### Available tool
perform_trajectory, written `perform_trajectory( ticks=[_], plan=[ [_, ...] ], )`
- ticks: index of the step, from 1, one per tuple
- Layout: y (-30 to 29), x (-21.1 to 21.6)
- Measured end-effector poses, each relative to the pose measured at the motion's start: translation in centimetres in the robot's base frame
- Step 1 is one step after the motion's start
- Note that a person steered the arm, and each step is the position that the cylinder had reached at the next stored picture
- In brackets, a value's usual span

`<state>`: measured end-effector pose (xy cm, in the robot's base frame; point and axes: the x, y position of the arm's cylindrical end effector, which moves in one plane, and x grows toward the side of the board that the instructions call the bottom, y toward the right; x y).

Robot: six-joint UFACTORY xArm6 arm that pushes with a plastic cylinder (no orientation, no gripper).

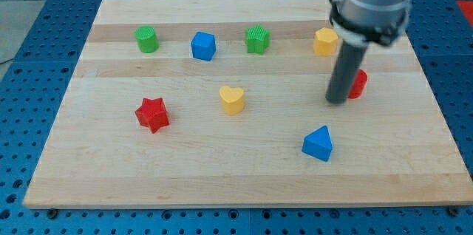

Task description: Move the blue triangle towards the center

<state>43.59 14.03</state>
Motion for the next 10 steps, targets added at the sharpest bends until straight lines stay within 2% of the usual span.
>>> perform_trajectory(
  ticks=[1, 2, 3, 4, 5, 6, 7, 8, 10],
  plan=[
    [0.0, 2.5],
    [-0.7, 8.1],
    [-0.3, 11.6],
    [0.8, 13.7],
    [-3.1, 12.1],
    [-1.3, 5.3],
    [-0.6, 3.8],
    [-0.3, 9.4],
    [-2.5, 10.9]
  ],
)
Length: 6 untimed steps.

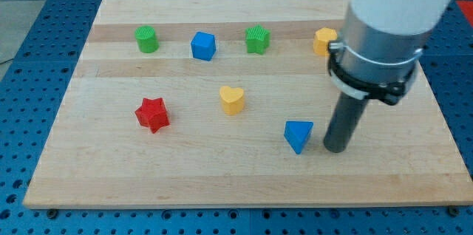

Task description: Move the blue triangle towards the center

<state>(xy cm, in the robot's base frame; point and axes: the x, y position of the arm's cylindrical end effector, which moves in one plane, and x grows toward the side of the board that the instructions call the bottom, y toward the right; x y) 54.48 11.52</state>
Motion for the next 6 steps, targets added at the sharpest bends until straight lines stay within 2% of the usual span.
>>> perform_trajectory(
  ticks=[1, 3, 5, 6],
  plan=[
    [-3.2, 0.0],
    [-5.6, -0.3],
    [-4.9, -7.1],
    [-4.8, -4.5]
  ],
)
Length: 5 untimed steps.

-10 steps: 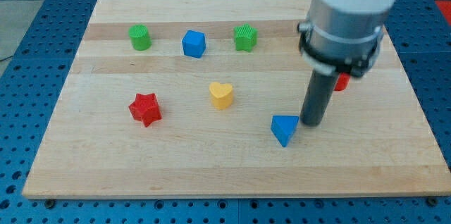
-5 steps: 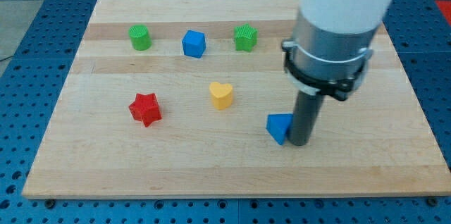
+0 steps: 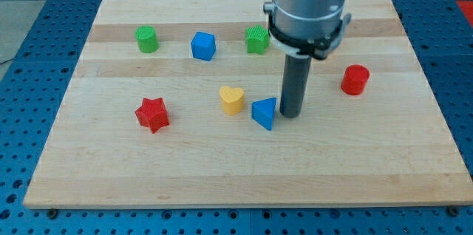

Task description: Move the blue triangle towards the center

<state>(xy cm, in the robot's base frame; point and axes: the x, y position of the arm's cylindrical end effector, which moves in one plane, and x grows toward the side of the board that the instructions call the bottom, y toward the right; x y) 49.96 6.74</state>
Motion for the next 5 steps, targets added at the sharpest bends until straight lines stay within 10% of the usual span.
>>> perform_trajectory(
  ticks=[1, 5],
  plan=[
    [-0.1, 4.6],
    [-1.0, 0.7]
  ],
)
